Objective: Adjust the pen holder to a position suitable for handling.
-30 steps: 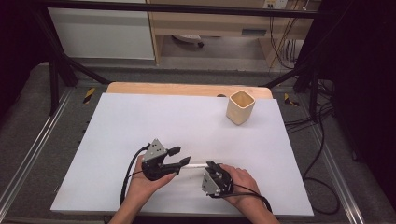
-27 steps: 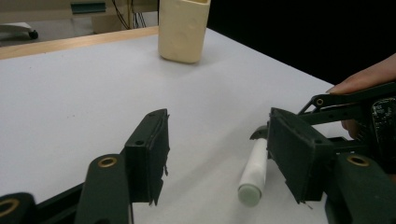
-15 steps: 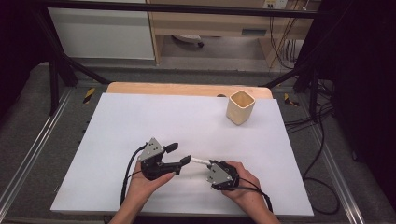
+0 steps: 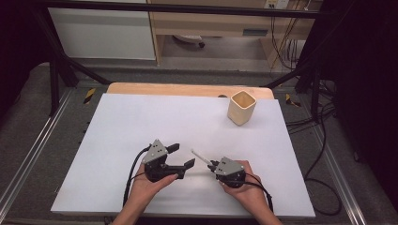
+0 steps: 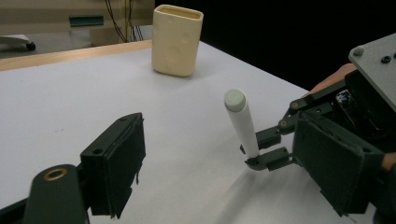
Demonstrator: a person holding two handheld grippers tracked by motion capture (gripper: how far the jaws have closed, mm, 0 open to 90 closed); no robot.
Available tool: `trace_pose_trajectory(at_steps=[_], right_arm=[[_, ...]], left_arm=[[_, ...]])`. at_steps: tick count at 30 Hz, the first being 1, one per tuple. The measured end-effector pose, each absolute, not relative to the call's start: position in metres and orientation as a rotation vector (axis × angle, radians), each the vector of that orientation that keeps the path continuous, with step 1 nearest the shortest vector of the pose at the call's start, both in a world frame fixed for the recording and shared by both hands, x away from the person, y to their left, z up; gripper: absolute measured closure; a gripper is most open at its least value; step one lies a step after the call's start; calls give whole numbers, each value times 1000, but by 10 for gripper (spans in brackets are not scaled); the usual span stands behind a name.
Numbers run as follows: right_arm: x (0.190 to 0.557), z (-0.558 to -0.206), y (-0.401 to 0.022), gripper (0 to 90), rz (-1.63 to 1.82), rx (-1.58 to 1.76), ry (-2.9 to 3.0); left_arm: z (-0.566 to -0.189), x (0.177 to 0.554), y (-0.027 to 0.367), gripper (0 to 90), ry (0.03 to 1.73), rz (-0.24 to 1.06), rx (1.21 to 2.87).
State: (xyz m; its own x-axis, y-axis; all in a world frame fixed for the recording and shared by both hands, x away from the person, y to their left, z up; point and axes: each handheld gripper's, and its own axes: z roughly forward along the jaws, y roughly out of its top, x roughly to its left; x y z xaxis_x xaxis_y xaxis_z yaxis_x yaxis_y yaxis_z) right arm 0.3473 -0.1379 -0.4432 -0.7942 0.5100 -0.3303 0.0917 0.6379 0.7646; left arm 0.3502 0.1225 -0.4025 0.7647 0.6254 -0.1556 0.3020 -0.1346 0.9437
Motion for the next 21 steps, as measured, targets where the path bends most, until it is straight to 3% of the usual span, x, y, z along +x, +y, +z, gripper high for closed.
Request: trace_pose_trajectory(at_steps=[15,21], right_arm=[[348,-443,-139,788,1271,619,2367],[349,-444,-140,788,1384,675,2385]], left_arm=[[-404,345,112,191,721,319,1716],[-402,342,110,252,735,324,1678]])
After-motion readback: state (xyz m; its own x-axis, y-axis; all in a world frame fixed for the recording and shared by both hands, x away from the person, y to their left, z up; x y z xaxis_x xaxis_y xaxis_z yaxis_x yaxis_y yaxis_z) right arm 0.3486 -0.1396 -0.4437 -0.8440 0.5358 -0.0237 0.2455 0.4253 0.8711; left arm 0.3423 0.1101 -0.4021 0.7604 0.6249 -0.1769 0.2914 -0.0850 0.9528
